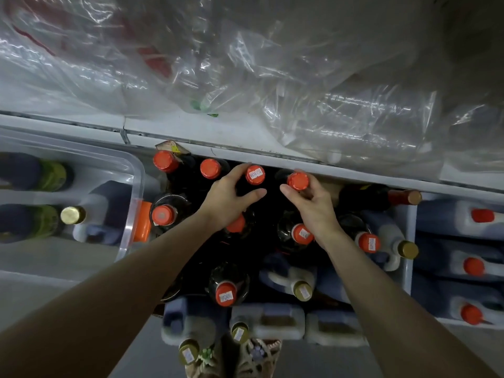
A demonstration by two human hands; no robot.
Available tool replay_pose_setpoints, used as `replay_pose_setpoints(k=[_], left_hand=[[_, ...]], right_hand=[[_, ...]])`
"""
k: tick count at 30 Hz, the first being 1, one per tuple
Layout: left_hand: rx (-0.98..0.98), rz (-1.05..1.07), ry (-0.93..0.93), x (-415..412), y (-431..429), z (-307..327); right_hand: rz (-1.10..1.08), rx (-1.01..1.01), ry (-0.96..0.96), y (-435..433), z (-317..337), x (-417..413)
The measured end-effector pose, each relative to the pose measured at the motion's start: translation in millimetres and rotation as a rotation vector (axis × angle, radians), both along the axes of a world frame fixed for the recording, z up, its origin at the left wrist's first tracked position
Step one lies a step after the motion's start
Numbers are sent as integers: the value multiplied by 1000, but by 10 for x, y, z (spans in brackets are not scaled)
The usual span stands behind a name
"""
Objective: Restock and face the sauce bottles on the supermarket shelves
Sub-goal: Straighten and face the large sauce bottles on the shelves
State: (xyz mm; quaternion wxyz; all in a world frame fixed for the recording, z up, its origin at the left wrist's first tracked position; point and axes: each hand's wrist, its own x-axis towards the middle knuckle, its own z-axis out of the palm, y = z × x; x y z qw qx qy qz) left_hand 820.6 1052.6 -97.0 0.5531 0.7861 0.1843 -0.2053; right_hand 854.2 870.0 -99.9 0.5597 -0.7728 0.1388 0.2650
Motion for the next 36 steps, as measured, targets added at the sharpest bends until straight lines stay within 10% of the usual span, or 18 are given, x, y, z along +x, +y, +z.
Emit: replay_pose_setpoints(k=[19, 36], left_hand=[[122, -65, -200, -27, -45, 770], [99, -2, -559, -238, 78, 4647]], right_hand=[[80, -76, -207, -104, 724, -88], [170, -33, -557, -47, 4700, -55]])
